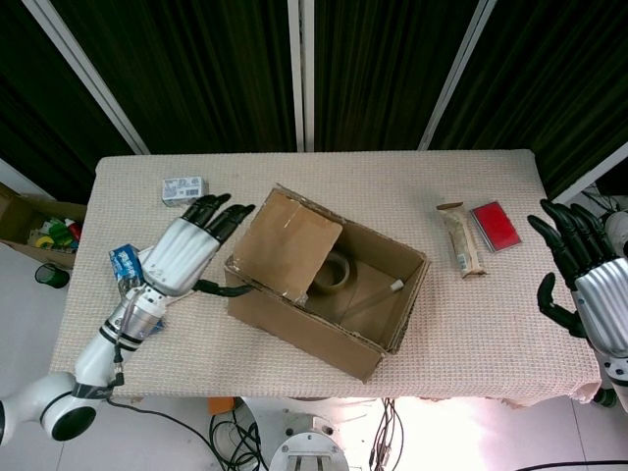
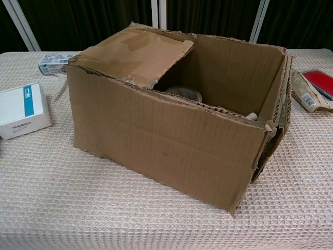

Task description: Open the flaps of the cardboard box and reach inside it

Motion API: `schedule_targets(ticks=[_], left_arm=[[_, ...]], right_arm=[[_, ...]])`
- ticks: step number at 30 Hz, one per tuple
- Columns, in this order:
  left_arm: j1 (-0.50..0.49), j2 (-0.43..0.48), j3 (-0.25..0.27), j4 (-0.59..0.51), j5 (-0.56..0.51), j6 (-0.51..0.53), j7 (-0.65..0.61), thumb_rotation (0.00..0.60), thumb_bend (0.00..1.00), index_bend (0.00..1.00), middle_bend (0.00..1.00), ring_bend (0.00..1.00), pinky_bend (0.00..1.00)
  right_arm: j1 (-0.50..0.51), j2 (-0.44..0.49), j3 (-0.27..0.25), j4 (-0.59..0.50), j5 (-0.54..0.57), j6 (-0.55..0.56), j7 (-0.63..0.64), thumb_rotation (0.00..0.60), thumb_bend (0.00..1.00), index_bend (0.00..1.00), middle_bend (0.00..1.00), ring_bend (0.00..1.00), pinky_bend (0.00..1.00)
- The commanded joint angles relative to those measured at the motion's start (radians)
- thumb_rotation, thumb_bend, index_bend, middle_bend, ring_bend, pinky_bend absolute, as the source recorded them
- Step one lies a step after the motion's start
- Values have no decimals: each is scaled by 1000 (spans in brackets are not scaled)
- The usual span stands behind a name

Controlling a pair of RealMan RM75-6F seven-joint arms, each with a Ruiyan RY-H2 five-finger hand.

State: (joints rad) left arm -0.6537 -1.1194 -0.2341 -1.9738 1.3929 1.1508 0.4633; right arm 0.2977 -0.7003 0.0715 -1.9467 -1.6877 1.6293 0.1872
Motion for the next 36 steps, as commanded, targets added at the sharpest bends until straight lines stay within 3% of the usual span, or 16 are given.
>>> schedule_targets(ticks=[1, 7, 10, 15, 20, 31, 36], left_arm=[[-114, -152, -32, 2, -103, -65, 181, 4, 62, 50, 170, 81, 165], [-234, -355, -61, 99, -271, -68, 393, 1, 63, 33, 105, 56, 164], [-279, -424, -61, 140, -347, -53, 487, 27, 66, 13, 90, 34, 161], [-338, -486, -54, 200, -418, -43, 578, 295, 83, 0, 24, 15, 154], [-359, -515, -40, 228, -438, -42, 572, 455, 88, 0, 0, 12, 136], [-410, -594, -10, 320, -462, -14, 623, 469, 92, 0, 0, 11, 131], [-426, -604, 12, 353, -455, 11, 679, 590, 103, 0, 0, 0, 121]], right_arm=[[2, -4, 13, 3, 15, -14, 6, 600, 791, 0, 0, 0, 0], [-4, -2, 25, 11, 22, -36, 4, 600, 788, 0, 0, 0, 0], [-7, -2, 29, 15, 31, -50, 1, 600, 784, 0, 0, 0, 0], [-13, 5, 36, 20, 42, -67, -7, 600, 778, 0, 0, 0, 0], [-18, -4, 44, 32, 55, -76, -1, 600, 778, 0, 0, 0, 0], [-21, -32, 51, 58, 61, -108, 3, 600, 778, 0, 0, 0, 0], [-21, -45, 52, 78, 71, -127, 12, 600, 778, 0, 0, 0, 0]])
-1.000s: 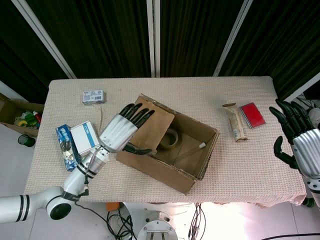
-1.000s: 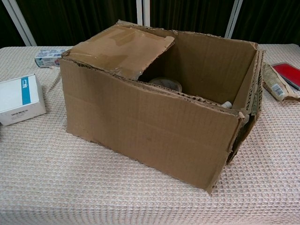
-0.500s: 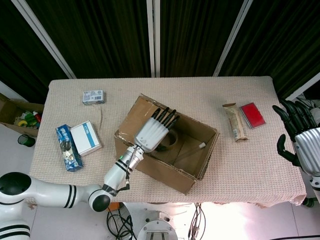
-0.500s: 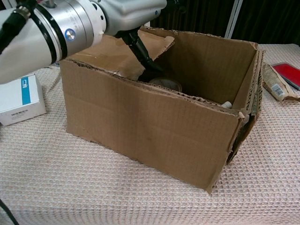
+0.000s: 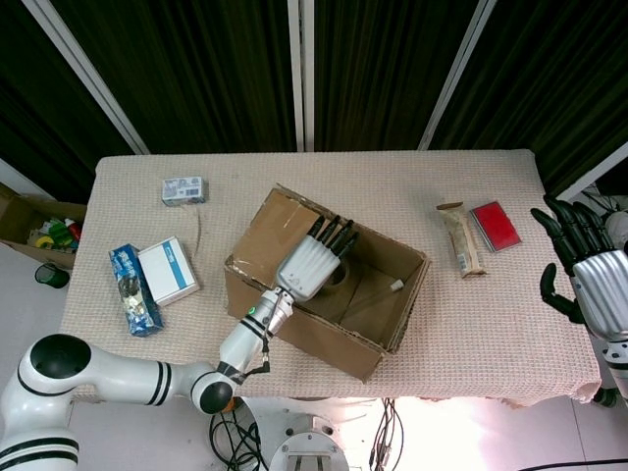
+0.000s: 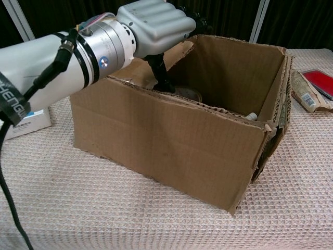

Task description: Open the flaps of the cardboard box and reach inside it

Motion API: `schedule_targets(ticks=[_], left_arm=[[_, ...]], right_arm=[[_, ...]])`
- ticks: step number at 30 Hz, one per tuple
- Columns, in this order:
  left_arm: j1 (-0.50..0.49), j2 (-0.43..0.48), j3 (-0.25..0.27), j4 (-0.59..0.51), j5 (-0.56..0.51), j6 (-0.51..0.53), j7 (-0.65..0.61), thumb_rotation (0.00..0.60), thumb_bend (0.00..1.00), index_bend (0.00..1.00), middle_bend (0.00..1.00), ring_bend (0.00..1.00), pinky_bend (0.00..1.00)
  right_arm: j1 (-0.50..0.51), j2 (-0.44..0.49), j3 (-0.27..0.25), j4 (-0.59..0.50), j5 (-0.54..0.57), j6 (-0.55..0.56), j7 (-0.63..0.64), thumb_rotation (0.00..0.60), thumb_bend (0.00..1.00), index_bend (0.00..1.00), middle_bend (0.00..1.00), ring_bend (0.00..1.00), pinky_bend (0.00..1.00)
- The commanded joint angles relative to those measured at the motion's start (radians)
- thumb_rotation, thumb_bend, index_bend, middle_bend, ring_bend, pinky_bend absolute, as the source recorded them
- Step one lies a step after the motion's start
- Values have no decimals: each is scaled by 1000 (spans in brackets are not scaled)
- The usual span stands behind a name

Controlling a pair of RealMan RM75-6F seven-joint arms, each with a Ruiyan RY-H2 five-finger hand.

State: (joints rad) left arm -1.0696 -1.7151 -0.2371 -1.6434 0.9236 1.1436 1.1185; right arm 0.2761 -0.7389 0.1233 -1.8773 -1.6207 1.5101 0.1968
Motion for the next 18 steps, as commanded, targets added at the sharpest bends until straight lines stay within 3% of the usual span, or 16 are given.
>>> schedule_targets(ticks=[1, 7, 12, 18], left_arm=[[-12, -10, 21, 30, 24, 27, 34, 594, 106, 0, 0, 0, 121], [-13, 17, 58, 30, 73, 65, 99, 600, 139, 0, 0, 0, 121], [6, 38, 79, 17, 131, 130, 137, 600, 231, 0, 0, 0, 121], [27, 44, 61, 16, 163, 213, 189, 600, 318, 0, 0, 0, 121]], right_arm=[[1, -10, 0, 14, 6, -13, 2, 600, 778, 0, 0, 0, 0], [4, -20, 4, 33, 4, -26, 15, 600, 778, 0, 0, 0, 0], [3, -29, 7, 45, 1, -29, 9, 600, 778, 0, 0, 0, 0], [1, -36, 8, 44, -1, -33, 2, 600, 778, 0, 0, 0, 0]])
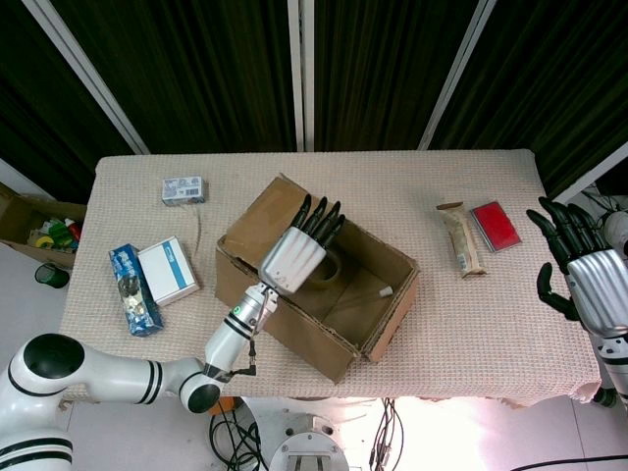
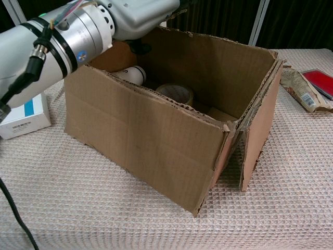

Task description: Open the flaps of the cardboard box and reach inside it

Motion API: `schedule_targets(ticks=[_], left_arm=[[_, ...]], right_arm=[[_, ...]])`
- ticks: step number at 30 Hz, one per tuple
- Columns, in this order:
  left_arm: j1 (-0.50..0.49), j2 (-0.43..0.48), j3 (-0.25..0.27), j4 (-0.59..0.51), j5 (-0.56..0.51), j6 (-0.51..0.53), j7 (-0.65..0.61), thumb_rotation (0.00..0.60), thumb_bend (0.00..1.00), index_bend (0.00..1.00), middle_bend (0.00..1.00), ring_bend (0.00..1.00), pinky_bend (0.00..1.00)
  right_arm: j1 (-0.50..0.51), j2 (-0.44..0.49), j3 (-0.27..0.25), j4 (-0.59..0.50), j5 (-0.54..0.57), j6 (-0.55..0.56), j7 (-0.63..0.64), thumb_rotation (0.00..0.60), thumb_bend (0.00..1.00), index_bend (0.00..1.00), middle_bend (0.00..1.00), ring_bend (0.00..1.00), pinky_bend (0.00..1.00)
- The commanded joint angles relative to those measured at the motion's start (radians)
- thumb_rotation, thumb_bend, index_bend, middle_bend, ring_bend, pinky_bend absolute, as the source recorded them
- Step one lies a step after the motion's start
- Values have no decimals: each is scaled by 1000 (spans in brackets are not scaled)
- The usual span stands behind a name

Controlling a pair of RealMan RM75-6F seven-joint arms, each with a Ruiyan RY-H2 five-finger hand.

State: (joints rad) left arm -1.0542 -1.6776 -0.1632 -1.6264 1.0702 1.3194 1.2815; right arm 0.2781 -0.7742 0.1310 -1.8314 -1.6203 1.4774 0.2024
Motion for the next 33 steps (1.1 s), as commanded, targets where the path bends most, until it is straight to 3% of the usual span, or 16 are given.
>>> schedule_targets(ticks=[1, 6, 10, 14, 19, 24, 28, 30, 33], left_arm=[[13, 11, -24, 3, 20, 52, 31, 600, 322, 0, 0, 0, 122], [14, 49, -101, 55, 44, 96, -2, 600, 324, 0, 0, 0, 122], [2, 91, -162, 193, 74, 95, -79, 600, 324, 0, 0, 0, 122], [1, 116, -170, 329, 47, 36, -108, 600, 318, 0, 0, 0, 122], [31, 131, -165, 421, -7, -26, -173, 600, 300, 0, 0, 0, 121], [65, 152, -169, 432, -27, -31, -233, 600, 251, 0, 0, 0, 121], [107, 206, -200, 316, -23, 1, -350, 597, 208, 0, 0, 0, 122], [140, 255, -203, 217, -20, -6, -426, 527, 207, 0, 0, 0, 122], [245, 407, -162, -11, 16, -33, -590, 246, 161, 0, 0, 0, 122]], right_arm=[[-1, -1, 1, -3, -2, -1, -5, 600, 778, 0, 0, 0, 0], [-4, 2, 4, -13, -5, 1, -14, 600, 778, 0, 0, 0, 0], [-6, 6, 5, -24, -5, -1, -25, 600, 778, 0, 0, 0, 0], [-9, 10, 5, -35, -9, -1, -36, 600, 778, 0, 0, 0, 0], [-10, 15, 8, -45, -8, -2, -44, 600, 778, 0, 0, 0, 0], [-4, 12, 11, -45, -7, -16, -45, 600, 778, 0, 0, 0, 0], [0, 5, 9, -37, -16, -23, -47, 600, 778, 0, 0, 0, 0], [-3, 3, 5, -31, -22, -23, -52, 600, 772, 0, 0, 0, 0], [-26, -22, -2, 5, -29, 12, -91, 600, 763, 0, 0, 0, 0]])
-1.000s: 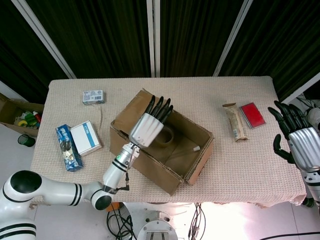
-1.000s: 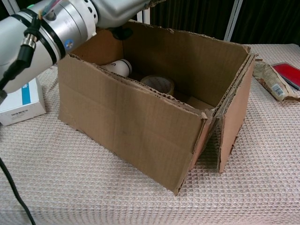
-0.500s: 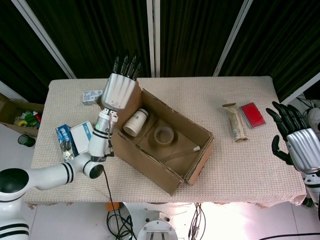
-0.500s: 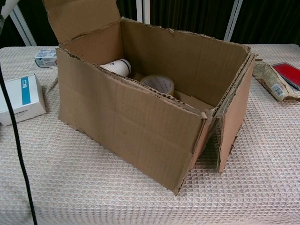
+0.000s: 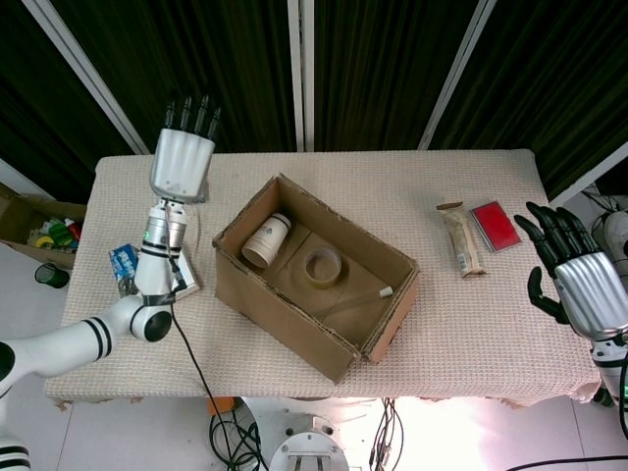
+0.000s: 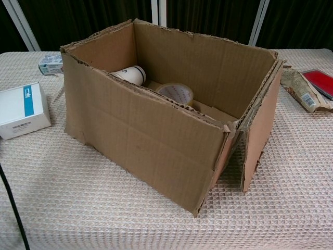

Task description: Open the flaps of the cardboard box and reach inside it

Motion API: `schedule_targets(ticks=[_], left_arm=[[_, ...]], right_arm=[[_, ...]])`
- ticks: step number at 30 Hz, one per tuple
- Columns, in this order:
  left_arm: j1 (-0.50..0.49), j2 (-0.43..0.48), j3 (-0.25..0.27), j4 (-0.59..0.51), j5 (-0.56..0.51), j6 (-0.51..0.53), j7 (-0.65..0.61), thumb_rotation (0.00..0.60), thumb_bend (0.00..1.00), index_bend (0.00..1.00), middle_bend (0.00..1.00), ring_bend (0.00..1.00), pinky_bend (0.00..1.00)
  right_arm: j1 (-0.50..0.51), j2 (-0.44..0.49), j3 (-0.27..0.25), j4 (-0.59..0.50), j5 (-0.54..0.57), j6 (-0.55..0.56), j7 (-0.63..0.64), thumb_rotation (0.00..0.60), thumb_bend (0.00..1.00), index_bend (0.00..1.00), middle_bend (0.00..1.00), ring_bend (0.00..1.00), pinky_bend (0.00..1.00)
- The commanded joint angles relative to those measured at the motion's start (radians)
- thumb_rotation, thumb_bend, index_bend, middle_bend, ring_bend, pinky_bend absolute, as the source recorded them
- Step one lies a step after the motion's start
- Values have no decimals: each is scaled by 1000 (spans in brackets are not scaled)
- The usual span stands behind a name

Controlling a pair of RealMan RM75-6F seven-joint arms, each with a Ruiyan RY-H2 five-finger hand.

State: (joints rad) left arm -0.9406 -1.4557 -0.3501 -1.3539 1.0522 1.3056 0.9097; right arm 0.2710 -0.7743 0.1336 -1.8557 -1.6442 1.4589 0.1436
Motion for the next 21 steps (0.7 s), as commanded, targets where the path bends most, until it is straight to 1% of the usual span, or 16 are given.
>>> schedule_targets(ticks=[1, 2, 3, 4, 5, 7, 9, 11, 12, 13, 16, 18, 21], left_arm=[[165, 231, 44, -333, 53, -14, -247, 170, 144, 0, 0, 0, 121], [199, 270, 63, -375, 73, 4, -269, 86, 116, 0, 0, 0, 119], [246, 312, 88, -421, 104, 36, -300, 29, 88, 0, 0, 0, 118], [283, 342, 111, -452, 129, 58, -327, 5, 74, 0, 0, 0, 117], [319, 373, 139, -479, 155, 71, -363, 0, 59, 0, 0, 0, 116], [397, 449, 215, -513, 225, 74, -467, 0, 43, 0, 0, 0, 117], [454, 496, 280, -488, 299, 74, -566, 0, 37, 0, 0, 0, 117], [521, 486, 334, -384, 360, 116, -651, 0, 35, 0, 0, 0, 116], [544, 471, 352, -330, 382, 133, -684, 0, 34, 0, 0, 0, 115], [580, 441, 372, -251, 404, 162, -743, 0, 34, 0, 0, 0, 115], [659, 371, 411, -81, 448, 227, -890, 0, 35, 0, 7, 0, 115], [702, 333, 427, 12, 464, 263, -926, 0, 36, 0, 16, 0, 115], [744, 294, 440, 95, 479, 294, -955, 0, 38, 0, 17, 0, 114]], right_arm=[[-30, -36, -6, 49, -5, 49, -60, 600, 763, 0, 0, 0, 0], [-42, -53, -7, 71, -3, 70, -93, 600, 757, 0, 0, 0, 0], [-60, -82, -10, 103, 3, 95, -135, 600, 734, 0, 0, 0, 0], [-75, -104, -15, 126, 11, 109, -160, 600, 711, 0, 0, 0, 0], [-90, -124, -22, 148, 20, 120, -181, 600, 670, 0, 0, 0, 0], [-126, -175, -32, 208, 48, 153, -228, 600, 630, 0, 0, 0, 0], [-156, -222, -40, 264, 70, 180, -247, 600, 628, 0, 0, 0, 0], [-187, -273, -50, 328, 95, 201, -223, 600, 635, 0, 0, 0, 0], [-199, -293, -54, 356, 105, 204, -211, 600, 642, 0, 0, 0, 0], [-213, -319, -61, 394, 116, 207, -195, 600, 648, 0, 0, 0, 0], [-240, -372, -79, 475, 143, 193, -147, 600, 671, 0, 0, 0, 0], [-250, -396, -87, 518, 152, 177, -100, 600, 678, 0, 0, 0, 0], [-255, -423, -90, 567, 154, 167, -61, 600, 681, 0, 0, 0, 0]])
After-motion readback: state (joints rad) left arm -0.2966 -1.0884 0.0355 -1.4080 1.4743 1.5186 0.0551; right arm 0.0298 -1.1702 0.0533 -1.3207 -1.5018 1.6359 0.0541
